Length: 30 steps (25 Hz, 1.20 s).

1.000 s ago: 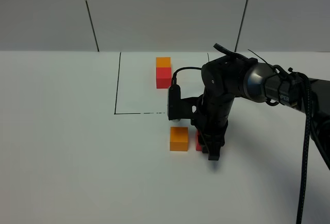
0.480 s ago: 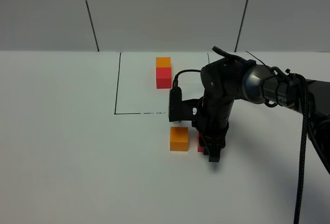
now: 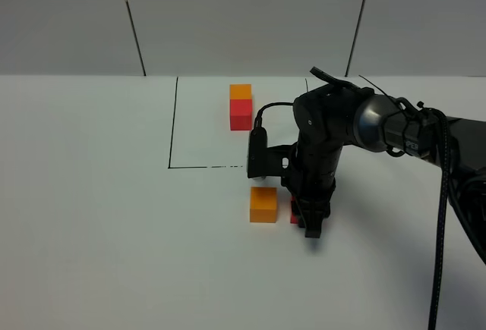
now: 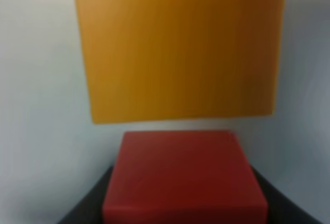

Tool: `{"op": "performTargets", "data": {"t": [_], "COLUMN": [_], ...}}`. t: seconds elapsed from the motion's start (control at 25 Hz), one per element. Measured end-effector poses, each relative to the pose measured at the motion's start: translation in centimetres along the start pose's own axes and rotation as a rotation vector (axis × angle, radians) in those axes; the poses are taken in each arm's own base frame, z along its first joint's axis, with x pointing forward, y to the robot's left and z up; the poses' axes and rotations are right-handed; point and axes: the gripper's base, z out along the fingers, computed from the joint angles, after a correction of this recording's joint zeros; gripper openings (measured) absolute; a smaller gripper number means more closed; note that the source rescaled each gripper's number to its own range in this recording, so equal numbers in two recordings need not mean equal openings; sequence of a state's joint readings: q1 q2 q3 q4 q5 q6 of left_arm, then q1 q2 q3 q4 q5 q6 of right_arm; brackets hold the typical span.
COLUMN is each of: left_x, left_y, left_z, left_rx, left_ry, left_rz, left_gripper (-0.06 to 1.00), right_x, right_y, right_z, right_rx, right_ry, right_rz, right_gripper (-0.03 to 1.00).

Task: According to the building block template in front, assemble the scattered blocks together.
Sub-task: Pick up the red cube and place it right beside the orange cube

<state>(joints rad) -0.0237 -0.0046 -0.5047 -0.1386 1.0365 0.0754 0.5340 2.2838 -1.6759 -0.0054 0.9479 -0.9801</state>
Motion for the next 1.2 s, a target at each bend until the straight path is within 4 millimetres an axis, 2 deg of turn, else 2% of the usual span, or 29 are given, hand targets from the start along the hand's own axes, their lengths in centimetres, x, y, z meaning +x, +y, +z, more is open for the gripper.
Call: {"op": "performTargets", "data": {"t": [0.28,1.2], "left_x": [0.0,0.0], "left_y": [0.0,0.0], "left_z": [0.0,0.0], "left_rx": [0.0,0.0], "left_ry": [0.0,0.0], "left_rz": [0.002,0.001], "left_gripper": [0.91,0.9], "right_x": [-1.0,-1.3], "right_y": [0.0,0.0], "right_z": [0.1,0.1], "right_rx": [0.002,0.006], "right_ry": [-0.001,-0.025], "right_rz": [-0.019,-0.009], "right_gripper": [0.01,0.01]}}
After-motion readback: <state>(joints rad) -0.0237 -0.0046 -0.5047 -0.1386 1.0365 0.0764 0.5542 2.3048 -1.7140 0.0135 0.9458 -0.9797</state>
